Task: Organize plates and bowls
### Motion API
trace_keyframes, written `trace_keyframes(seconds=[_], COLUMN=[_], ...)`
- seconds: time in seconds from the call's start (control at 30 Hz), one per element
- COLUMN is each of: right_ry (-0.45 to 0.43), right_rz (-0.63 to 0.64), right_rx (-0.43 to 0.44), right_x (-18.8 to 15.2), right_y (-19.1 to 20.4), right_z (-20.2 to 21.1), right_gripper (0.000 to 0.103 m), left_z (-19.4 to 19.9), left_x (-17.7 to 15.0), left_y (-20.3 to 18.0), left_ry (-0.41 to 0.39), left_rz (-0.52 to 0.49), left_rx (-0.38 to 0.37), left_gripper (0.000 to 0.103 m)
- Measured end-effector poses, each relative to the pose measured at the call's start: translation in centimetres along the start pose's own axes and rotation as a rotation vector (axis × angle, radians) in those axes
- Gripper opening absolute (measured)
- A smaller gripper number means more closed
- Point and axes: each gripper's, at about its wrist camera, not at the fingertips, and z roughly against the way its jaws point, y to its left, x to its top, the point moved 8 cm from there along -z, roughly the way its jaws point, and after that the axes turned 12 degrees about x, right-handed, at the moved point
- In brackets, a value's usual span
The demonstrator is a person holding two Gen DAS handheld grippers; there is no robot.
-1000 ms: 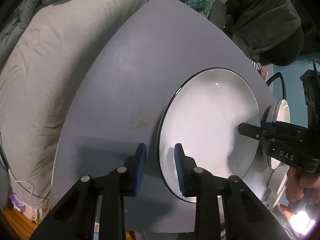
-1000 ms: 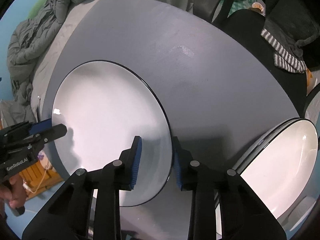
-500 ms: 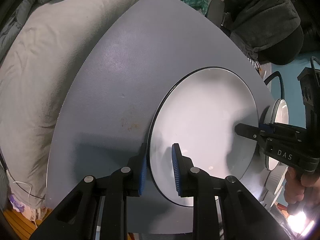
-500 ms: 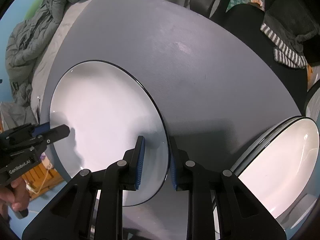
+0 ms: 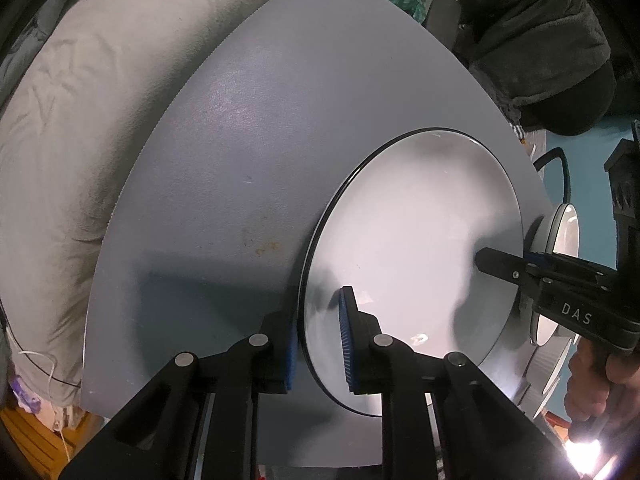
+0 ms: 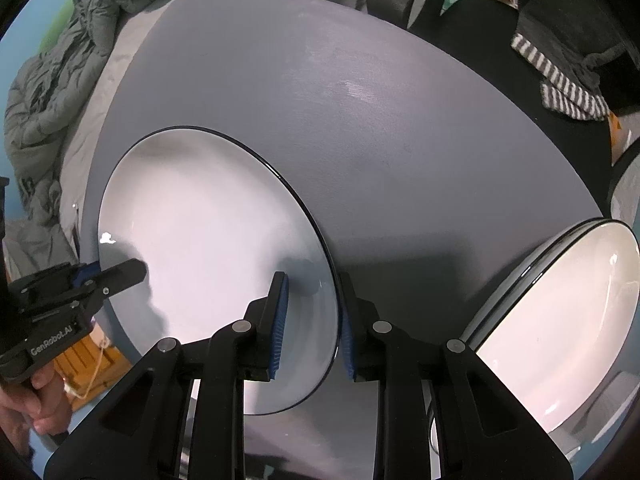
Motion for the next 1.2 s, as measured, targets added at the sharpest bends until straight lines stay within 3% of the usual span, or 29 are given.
trace_keyframes(seconds=[0.53,1.2], right_ry=[-0.054,-0.082], right_rz=[-0.107,-0.142], right_rx=[0.046,0.033], right_x=[-2.4,-5.1], right_y=[-1.2,-1.9], right_z=[0.4,4.0], right_gripper=[0.021,0.019], left_z=[-0.3,2.1], left_x=[-0.4,-1.5], left_y=[-2.2,-5.2], left_ry=[0.029,0.004], left_rz=[-0.135,-0.189], left_rx=[0.029,0.021], left_gripper=[0.017,0.018])
